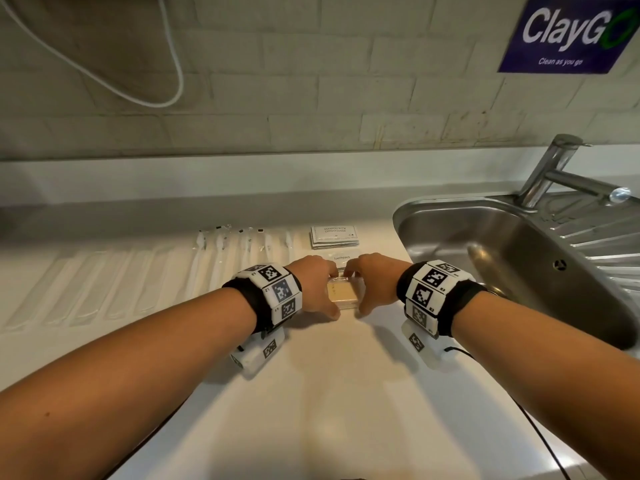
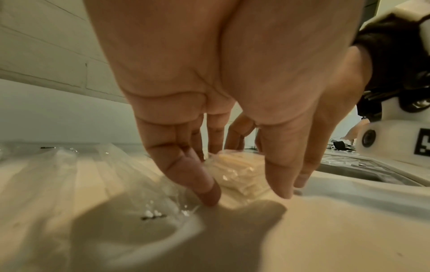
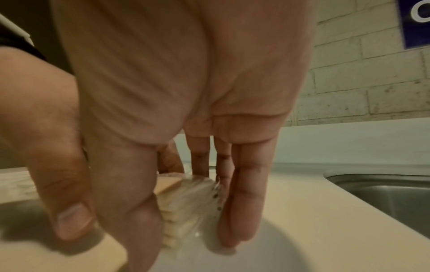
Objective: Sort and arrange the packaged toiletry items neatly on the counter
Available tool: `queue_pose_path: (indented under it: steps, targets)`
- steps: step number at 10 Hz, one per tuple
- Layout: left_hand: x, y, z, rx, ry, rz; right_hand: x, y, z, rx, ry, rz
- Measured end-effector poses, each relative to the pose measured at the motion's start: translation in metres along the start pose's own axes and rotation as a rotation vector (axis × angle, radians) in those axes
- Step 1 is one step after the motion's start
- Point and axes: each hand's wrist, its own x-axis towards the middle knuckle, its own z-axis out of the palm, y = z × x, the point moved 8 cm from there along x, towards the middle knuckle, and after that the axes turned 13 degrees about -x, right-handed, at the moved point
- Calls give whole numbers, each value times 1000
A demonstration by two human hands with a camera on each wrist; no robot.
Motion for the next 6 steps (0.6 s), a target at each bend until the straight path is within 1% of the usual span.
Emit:
queue_pose_path:
  steps: [1,3,4,5,6]
  targets:
    - [-6,1,-8,-4,13,2,-6,6,-7,27,13,30]
    - [-37,11,-40,-4,59,11,-38,0,-52,64,116,67]
    - [-65,20,-62,17,101,25,-62,-18,-78,83,160,18]
    - [-104,33,-88,2,179,63,-93,-41,-102,78,206,-26]
    - [-152,38,-96,-38,253,132,-122,-60,-104,100,253,-62]
